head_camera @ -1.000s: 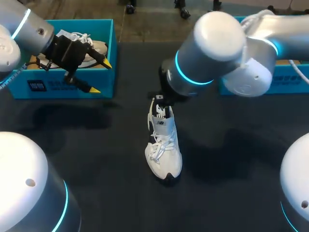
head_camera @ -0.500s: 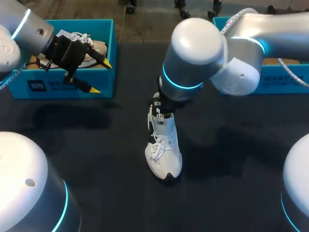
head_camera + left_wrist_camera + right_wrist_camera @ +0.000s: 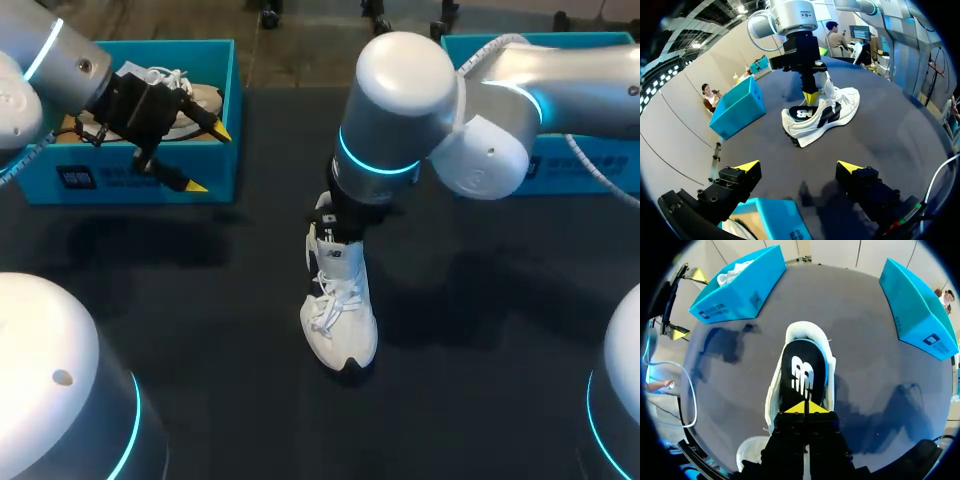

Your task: Take the shoe out of the shoebox, open the shoe tongue, remove and reinsert the insole, then place the shoe into the shoebox

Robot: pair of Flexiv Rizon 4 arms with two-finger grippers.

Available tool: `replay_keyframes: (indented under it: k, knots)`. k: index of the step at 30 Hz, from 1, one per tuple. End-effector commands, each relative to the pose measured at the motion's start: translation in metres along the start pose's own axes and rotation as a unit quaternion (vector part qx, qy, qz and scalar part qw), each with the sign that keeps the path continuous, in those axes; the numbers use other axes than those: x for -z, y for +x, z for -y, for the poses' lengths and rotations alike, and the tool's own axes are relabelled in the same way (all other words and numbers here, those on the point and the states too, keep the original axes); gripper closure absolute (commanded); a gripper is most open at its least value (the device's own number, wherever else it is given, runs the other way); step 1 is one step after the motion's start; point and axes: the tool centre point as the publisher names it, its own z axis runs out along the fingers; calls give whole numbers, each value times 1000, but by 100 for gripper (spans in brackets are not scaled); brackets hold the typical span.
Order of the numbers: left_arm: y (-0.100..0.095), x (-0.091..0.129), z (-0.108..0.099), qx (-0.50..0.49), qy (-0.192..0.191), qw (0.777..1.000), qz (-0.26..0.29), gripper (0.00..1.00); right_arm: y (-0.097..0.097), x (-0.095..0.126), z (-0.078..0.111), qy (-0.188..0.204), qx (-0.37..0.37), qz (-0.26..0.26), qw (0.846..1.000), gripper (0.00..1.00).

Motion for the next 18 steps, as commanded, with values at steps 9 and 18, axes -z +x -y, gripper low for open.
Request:
replay_keyframes:
  k: [9, 18]
  knots:
    - [1, 0, 1, 0, -2, 1000, 0, 0, 6, -29, 0, 20, -6, 0, 1000, 100]
    - [1, 0, 1, 0, -2, 1000, 0, 0, 9, -42, -5, 39, 3, -5, 999, 100]
